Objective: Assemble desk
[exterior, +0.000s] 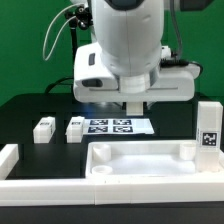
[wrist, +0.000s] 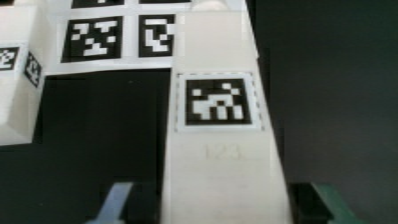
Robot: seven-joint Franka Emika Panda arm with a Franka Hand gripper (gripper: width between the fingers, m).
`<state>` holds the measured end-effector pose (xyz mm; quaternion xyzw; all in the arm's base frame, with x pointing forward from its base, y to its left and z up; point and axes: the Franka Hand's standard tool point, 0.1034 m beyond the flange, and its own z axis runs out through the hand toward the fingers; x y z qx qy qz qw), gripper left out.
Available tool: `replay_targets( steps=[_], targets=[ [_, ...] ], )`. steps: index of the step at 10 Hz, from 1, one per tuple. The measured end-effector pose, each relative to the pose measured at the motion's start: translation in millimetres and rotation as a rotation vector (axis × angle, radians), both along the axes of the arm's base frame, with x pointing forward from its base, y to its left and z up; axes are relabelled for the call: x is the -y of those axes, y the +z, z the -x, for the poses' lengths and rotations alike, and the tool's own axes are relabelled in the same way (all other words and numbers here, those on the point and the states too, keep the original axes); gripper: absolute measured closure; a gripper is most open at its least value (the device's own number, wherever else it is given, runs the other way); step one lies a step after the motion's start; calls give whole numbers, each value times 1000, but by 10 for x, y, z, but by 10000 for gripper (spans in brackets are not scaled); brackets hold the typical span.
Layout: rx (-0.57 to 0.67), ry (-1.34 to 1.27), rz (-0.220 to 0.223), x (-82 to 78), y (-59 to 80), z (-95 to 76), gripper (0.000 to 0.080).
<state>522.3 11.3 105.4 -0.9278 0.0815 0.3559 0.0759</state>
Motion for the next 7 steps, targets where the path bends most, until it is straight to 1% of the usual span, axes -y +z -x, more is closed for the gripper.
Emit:
replay_targets(
  steps=[1,2,3,4,7],
  targets=[
    [63,-45,-27,75,196,-199,509],
    [192,-87,-21,202,386,-534,509],
    [360,-107,14,274,508,-775,509],
    [412,-114,27,248,483,-707,509],
    [629,-135,89,282,467,-821,509]
  ],
)
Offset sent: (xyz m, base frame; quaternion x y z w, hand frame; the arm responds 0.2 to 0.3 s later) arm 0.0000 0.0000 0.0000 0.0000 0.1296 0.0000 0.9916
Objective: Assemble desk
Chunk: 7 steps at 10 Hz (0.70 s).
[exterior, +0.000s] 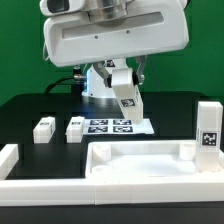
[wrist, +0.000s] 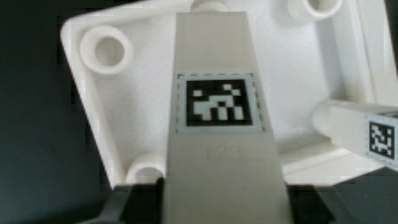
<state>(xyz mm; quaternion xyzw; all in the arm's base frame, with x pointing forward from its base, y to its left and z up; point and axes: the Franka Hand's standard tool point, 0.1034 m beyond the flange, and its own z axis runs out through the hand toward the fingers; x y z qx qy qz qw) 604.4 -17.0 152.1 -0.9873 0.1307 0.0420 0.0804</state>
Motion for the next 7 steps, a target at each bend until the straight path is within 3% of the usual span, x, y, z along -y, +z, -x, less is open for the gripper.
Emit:
replay_targets(
  steps=[1,3,5,7],
  targets=[
    [87,3,29,46,8,-51,509],
    [316,31,118,291,111,-278,509],
    [469,19,185,342,177,-394,509],
    [627,6,266,407,157,-355,509]
  ],
)
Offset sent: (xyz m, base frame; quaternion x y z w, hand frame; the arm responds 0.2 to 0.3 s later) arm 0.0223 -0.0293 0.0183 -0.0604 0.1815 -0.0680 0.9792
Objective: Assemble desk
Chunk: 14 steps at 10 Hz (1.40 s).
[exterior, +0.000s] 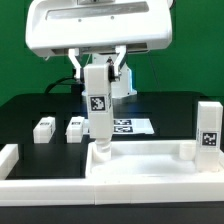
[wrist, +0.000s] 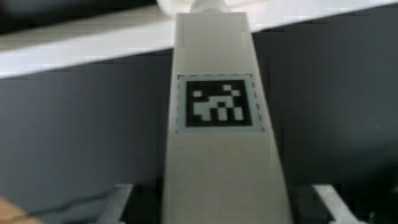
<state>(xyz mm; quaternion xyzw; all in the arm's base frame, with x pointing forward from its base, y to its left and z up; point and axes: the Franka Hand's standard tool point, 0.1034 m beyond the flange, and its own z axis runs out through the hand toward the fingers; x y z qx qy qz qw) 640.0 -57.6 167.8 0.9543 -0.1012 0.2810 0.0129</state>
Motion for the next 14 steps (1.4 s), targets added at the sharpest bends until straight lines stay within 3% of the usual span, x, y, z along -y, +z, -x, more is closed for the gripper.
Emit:
replay_targets(
  steps=[2,3,5,7,12,14],
  targets=[
    [114,-11,61,56,-31,5,509],
    [66,-8,46,-25,-191,51,509],
    [67,-2,44,-84,-164,54,509],
    [31,-6,14,-162,-178,83,509],
    [-2,-13,28,15,-313,183,509],
    [-5,-10,28,-6,-352,177,509]
  ],
)
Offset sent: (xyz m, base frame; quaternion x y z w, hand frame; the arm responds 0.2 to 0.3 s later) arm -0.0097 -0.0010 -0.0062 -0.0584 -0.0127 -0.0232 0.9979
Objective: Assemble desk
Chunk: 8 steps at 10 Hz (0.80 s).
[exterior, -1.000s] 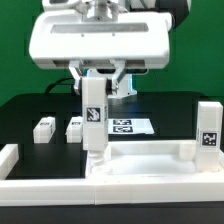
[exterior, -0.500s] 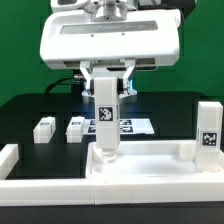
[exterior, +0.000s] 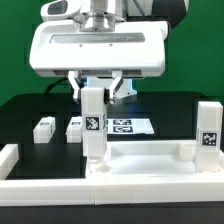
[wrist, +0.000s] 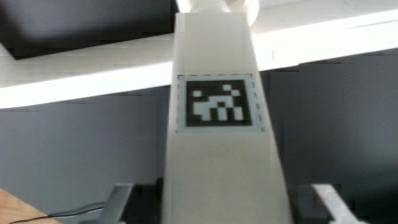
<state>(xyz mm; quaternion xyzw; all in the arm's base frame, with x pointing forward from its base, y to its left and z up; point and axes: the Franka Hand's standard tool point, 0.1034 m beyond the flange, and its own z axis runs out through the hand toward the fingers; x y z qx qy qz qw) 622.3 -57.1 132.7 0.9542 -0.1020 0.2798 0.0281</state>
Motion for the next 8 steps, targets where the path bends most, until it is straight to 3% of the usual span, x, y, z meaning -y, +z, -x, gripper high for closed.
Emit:
replay_targets(
  steps=[8],
  targets=[
    [28,12,14,-68,-1,-30,509]
  ],
)
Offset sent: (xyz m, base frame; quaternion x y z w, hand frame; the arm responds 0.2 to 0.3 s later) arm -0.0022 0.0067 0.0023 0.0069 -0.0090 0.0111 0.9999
